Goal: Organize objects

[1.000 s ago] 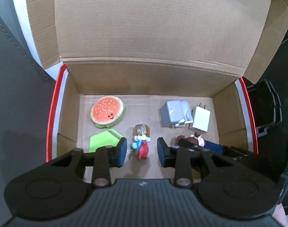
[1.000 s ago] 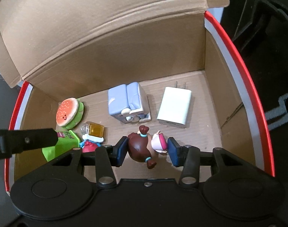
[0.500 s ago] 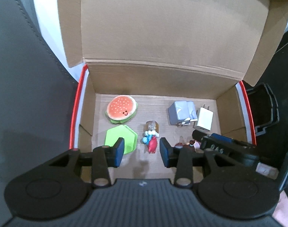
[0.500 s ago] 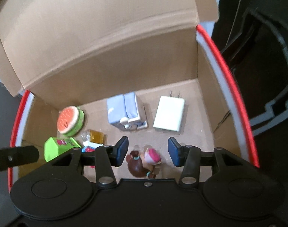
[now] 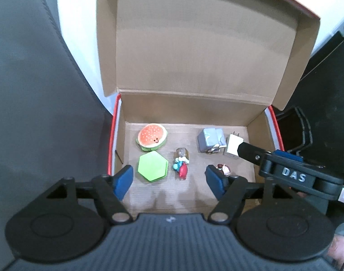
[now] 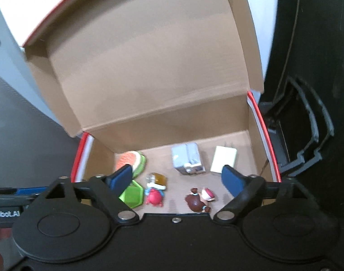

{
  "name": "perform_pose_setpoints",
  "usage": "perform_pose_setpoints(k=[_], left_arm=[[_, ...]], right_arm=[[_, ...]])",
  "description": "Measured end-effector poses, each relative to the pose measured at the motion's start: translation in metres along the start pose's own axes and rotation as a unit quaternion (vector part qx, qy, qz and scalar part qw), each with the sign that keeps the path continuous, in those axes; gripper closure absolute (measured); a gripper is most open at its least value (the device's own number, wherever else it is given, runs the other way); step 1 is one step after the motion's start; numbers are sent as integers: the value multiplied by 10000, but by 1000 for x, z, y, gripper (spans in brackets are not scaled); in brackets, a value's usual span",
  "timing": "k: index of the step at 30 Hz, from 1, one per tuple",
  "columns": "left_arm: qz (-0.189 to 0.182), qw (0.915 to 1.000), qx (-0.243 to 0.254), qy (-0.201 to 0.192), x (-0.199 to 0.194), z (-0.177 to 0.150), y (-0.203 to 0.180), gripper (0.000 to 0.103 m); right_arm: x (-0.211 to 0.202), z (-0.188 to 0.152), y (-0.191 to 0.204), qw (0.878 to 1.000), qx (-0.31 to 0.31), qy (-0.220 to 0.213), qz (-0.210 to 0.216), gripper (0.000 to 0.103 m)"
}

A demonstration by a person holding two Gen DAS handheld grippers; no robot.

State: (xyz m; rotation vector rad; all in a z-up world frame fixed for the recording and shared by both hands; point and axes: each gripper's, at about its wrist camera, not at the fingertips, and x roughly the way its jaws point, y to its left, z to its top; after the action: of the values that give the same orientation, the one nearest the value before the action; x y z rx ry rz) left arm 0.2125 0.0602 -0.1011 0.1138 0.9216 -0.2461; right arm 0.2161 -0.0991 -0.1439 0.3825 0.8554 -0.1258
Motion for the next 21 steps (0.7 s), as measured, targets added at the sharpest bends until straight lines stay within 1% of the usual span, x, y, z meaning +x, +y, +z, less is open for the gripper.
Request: perform_pose_setpoints(k=[1, 4, 7, 9, 21], left_arm=[[7, 10000, 0, -43, -6, 0, 1, 26], [57, 9998, -6, -166, -20, 1, 3, 20], [57, 9996, 16, -263, -35, -1, 5, 16], [53, 9995, 49, -311, -43, -4, 7, 15], [-77, 9986, 84, -522, -87, -24, 12, 11]], right_arm=[[-5, 1, 2, 10000, -33, -38, 43, 10], [-20, 0, 7, 9998, -112, -140, 99, 4], [-35, -4, 8, 9996, -43, -222, 141, 2], [-44, -7, 8, 9995, 27, -263, 150, 0], [-102, -30, 12, 9978, 247, -601, 146, 0]])
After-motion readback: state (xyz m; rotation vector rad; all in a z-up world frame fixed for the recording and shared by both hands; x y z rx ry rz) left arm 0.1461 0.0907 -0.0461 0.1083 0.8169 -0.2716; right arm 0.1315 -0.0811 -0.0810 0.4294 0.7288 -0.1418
